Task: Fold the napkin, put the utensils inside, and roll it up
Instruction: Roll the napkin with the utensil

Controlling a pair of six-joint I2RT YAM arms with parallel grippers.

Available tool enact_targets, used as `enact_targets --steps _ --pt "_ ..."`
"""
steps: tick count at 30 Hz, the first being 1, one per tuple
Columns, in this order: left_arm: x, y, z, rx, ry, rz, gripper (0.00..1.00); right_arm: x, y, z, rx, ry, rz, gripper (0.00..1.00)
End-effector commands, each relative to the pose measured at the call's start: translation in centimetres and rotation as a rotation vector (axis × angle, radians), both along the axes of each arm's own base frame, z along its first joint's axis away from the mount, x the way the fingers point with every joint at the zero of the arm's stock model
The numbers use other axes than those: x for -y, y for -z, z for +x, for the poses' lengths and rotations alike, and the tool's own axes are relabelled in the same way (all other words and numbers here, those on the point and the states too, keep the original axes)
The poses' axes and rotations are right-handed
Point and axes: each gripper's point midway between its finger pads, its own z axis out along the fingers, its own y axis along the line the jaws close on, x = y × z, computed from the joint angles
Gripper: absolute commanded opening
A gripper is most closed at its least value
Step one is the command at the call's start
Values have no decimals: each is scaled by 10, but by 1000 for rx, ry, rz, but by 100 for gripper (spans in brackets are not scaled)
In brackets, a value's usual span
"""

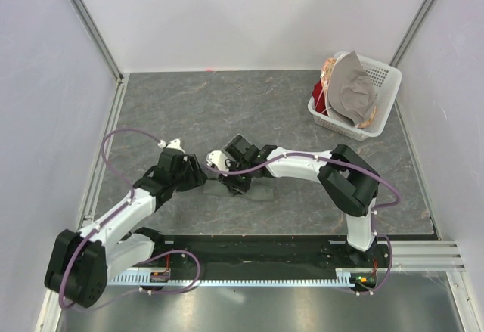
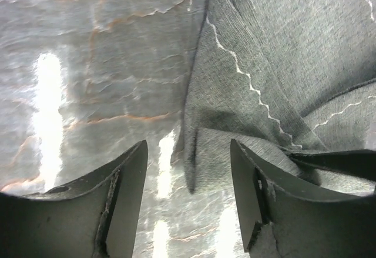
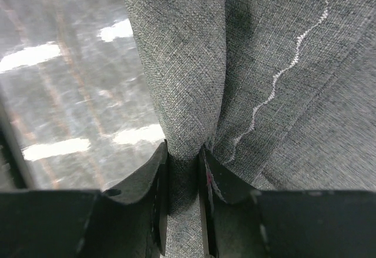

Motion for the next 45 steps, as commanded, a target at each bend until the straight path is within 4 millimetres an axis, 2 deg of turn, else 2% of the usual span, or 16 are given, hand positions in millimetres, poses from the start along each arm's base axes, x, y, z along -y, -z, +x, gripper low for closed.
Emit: enact_targets --steps 1,7,13,23,32,38,42,44,45 --pt "-7 -3 -6 52 -32 -18 66 36 30 -61 -359 -20 -127 20" --pt "12 -7 -18 107 55 -136 70 23 5 -67 -555 -49 -34 19" --pt "26 -5 -27 103 118 -211 73 16 -6 -66 -726 -58 19 18" --pt "33 1 -40 93 172 -248 72 13 7 -51 -951 -7 87 17" --pt "36 13 -39 56 176 -249 66 12 24 -42 -1011 28 80 16" --pt "37 17 -38 48 175 -252 56 12 27 -36 -1024 53 76 17" --pt "37 23 -37 13 163 -246 38 11 26 -32 -1024 65 78 20" --pt "37 26 -38 -2 162 -242 33 10 25 -28 -1017 74 78 22" --pt "36 27 -38 -16 158 -239 26 10 25 -27 -1013 79 77 23"
